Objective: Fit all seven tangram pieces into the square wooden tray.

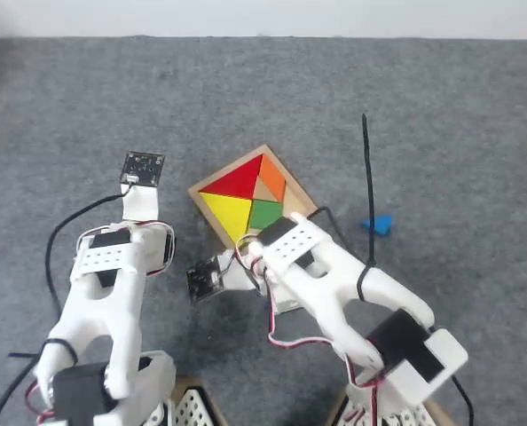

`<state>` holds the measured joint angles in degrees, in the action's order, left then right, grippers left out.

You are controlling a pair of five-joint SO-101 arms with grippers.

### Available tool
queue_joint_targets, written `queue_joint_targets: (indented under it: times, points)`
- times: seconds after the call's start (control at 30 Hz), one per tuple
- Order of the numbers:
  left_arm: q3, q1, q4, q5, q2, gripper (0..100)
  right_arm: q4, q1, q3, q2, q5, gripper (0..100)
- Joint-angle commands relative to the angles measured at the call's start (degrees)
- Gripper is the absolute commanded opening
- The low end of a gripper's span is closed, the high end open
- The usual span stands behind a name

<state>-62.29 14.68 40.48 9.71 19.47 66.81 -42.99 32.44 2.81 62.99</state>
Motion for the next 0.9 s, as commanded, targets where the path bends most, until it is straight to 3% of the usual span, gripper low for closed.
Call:
queue_joint_targets:
  times: [0.0,0.3,0.47,0.57,0.67,0.87]
  points:
    - [0.22,-0.35,-0.79,0.62,0.44,12,7.08,4.00,-10.46,-0.04,-7.30,18.3]
    - [0.22,-0.35,-0.79,0.62,0.44,12,14.11,10.07,-27.08,0.57,-24.79,18.3]
    - [0.22,-0.35,-0.79,0.62,0.44,12,18.95,8.57,-23.47,0.57,-16.35,20.3]
    - [0.22,-0.35,-0.79,0.62,0.44,12,18.68,6.20,-16.53,0.13,-10.29,30.6]
    - [0.22,-0.35,-0.79,0.62,0.44,12,12.53,5.49,-11.60,0.22,-9.67,39.6]
    - [0.22,-0.35,-0.79,0.62,0.44,12,1.27,5.49,-5.27,0.57,-10.90,35.7]
